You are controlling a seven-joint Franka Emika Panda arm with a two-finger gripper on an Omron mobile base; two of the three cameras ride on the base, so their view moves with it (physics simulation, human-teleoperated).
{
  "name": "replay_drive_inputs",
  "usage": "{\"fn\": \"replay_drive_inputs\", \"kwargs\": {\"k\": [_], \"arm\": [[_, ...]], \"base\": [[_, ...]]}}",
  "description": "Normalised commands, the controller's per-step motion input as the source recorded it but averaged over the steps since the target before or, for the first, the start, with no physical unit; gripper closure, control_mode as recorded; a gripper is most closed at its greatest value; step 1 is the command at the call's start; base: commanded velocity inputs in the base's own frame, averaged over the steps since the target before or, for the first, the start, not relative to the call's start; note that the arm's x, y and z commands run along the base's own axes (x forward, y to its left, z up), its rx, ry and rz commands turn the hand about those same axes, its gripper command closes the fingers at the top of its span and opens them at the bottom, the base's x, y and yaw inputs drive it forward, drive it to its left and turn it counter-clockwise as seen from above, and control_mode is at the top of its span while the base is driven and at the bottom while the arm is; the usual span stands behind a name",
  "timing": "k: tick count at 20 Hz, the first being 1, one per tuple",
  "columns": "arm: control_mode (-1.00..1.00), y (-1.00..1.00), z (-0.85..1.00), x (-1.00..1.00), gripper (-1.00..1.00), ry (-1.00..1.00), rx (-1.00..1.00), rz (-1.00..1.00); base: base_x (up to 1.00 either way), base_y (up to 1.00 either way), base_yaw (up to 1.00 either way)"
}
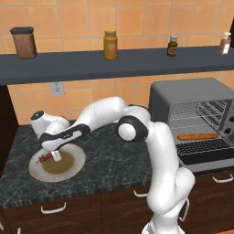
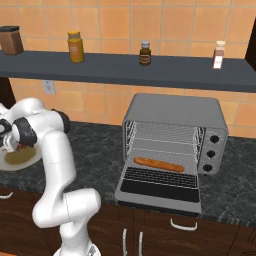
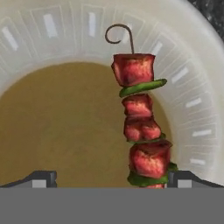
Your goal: Pick up the kebab skewer and baguette bread, and place them inside the toaster oven. Close the toaster oven door and start by setting the timer.
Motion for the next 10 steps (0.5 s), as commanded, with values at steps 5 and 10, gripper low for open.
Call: {"fn": "replay_drive_inputs", "kwargs": {"k": [5, 10], "arm": [[-1.00, 0.26, -0.04, 0.15, -1.00, 0.01, 0.00, 0.00], [-1.00, 0.25, -0.01, 0.12, -1.00, 0.01, 0.00, 0.00]], "base": [[0.00, 0.00, 0.00], [0.00, 0.00, 0.00]]}}
